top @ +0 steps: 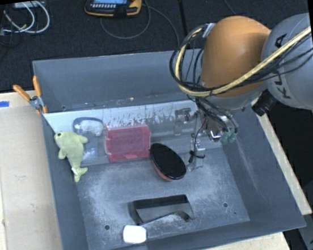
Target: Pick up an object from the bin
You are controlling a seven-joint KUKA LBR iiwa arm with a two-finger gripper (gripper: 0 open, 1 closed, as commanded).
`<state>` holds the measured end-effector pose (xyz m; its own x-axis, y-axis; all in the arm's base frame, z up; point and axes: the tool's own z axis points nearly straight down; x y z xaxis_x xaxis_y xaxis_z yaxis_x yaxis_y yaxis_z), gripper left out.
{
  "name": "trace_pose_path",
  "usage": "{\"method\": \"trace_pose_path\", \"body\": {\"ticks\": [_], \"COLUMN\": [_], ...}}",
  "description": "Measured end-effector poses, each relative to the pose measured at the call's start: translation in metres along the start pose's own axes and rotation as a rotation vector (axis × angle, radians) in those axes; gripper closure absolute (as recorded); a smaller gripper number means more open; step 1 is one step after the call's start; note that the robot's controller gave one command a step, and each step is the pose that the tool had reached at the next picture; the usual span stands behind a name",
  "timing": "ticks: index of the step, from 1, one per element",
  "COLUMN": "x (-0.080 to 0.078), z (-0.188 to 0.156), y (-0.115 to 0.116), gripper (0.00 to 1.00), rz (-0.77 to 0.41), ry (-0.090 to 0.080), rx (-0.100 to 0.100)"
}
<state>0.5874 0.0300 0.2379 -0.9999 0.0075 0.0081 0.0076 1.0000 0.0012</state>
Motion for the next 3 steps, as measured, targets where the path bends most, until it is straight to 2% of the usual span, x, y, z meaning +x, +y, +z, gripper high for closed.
{"method": "trace_pose_path", "body": {"ticks": [1,2,3], "x": [0.013,0.009,0.007], "z": [-0.011,0.028,0.091], "y": [0.041,0.051,0.022], "gripper": [0.00,0.00,0.00], "rz": [-0.097,-0.209,-0.219], "ry": [-0.011,-0.013,-0.010], "rx": [0.001,-0.005,0.003]}}
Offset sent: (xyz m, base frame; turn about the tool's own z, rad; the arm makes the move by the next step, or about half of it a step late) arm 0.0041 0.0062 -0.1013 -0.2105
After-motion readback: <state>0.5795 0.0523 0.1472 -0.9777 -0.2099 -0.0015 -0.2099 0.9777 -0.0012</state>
